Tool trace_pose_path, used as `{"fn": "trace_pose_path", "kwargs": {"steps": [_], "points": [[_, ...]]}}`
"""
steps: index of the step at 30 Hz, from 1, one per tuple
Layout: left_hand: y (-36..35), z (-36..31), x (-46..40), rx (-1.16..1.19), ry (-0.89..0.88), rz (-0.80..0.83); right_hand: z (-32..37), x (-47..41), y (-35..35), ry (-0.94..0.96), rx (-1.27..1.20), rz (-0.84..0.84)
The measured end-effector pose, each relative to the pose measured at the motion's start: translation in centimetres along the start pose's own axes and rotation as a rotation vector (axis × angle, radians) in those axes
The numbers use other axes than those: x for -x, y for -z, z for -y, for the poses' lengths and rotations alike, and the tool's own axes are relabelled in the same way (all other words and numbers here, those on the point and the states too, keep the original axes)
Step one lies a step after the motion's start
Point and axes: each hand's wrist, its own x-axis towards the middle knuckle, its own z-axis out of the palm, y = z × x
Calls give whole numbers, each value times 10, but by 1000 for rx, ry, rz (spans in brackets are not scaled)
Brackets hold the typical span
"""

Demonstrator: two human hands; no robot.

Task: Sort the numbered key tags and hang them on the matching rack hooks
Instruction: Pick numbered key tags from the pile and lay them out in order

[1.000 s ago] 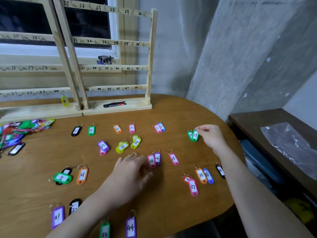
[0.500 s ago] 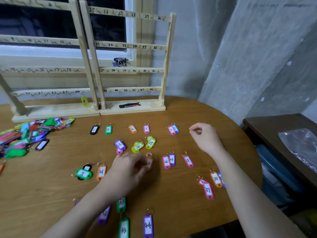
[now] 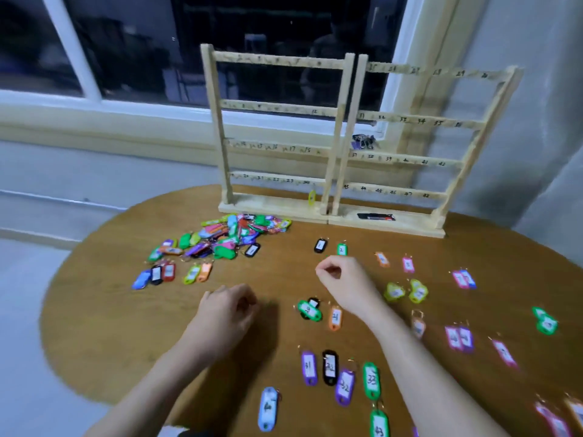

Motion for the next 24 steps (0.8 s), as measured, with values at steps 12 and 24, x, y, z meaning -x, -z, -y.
{"fn": "trace_pose_path", "kwargs": {"steps": [12, 24], "points": [[30, 125, -10, -33, 372, -436, 100, -39, -135, 103, 4, 265], [27, 129, -25, -141, 218, -395, 103, -39, -192, 324, 315, 7]]}}
